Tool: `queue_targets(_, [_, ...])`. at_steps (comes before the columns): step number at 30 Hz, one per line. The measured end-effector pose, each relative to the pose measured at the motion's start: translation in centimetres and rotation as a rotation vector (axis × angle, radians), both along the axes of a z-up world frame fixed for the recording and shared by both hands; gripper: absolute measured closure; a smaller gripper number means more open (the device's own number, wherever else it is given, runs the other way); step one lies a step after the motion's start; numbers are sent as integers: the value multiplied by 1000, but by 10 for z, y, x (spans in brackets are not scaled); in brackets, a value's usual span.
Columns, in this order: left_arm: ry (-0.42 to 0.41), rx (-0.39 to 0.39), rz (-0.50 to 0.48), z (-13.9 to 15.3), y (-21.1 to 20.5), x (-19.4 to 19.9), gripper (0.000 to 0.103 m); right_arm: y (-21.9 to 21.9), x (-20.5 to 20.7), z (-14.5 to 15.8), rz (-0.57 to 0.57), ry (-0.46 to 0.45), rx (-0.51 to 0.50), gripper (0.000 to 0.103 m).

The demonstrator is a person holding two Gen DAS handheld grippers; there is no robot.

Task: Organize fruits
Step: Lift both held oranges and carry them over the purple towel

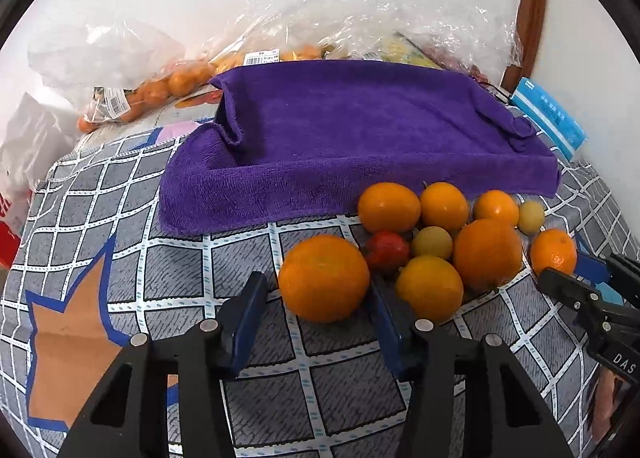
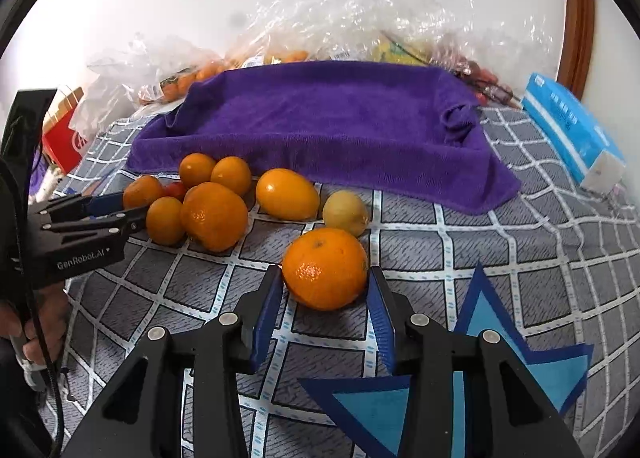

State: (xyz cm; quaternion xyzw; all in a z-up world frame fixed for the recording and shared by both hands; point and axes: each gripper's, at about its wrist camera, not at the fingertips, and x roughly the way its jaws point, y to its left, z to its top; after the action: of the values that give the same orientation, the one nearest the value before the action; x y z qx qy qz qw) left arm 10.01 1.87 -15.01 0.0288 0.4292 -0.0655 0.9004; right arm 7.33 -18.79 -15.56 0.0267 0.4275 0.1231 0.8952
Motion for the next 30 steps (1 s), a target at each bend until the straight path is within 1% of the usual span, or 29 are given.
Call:
queue_targets(4, [0, -39, 7, 0, 7, 1, 54, -10, 1, 0, -7, 5, 78, 61])
queue_targets(7, [-2, -37, 11, 0, 7, 0, 54, -8, -3, 3, 0, -18, 70, 61])
queue_targets(9, [-6, -46, 5, 0, 7, -1, 64, -6, -6, 5, 21, -36, 79, 62])
queue_targets(13, [-9, -105, 13, 2, 14, -2, 64, -7, -10, 9, 21, -61, 88, 62])
queue_targets(16, [-16, -133, 20, 3, 18, -4, 64, -8, -13, 13, 9, -85, 82, 62])
queue_targets(19, [-36, -146, 29, 6, 21, -7, 64, -6, -18, 17, 10, -105, 72, 62])
queue_targets(22, [-50, -136, 59, 10, 24, -10, 64, -4, -20, 20, 17, -98, 60, 62])
queue_targets(23, [-56, -134, 69, 12, 25, -11, 64, -4, -22, 23, 19, -98, 64, 62])
queue_targets(25, [-51, -155, 76, 15, 28, -11, 64, -4, -24, 31, 25, -105, 69, 62])
queue_targets(28, [-39, -195, 88, 24, 33, -12, 64, -2, -23, 46, 20, -130, 48, 62])
queue_targets(30, [-45, -200, 94, 32, 36, -13, 64, 0, -20, 58, 19, -153, 37, 62])
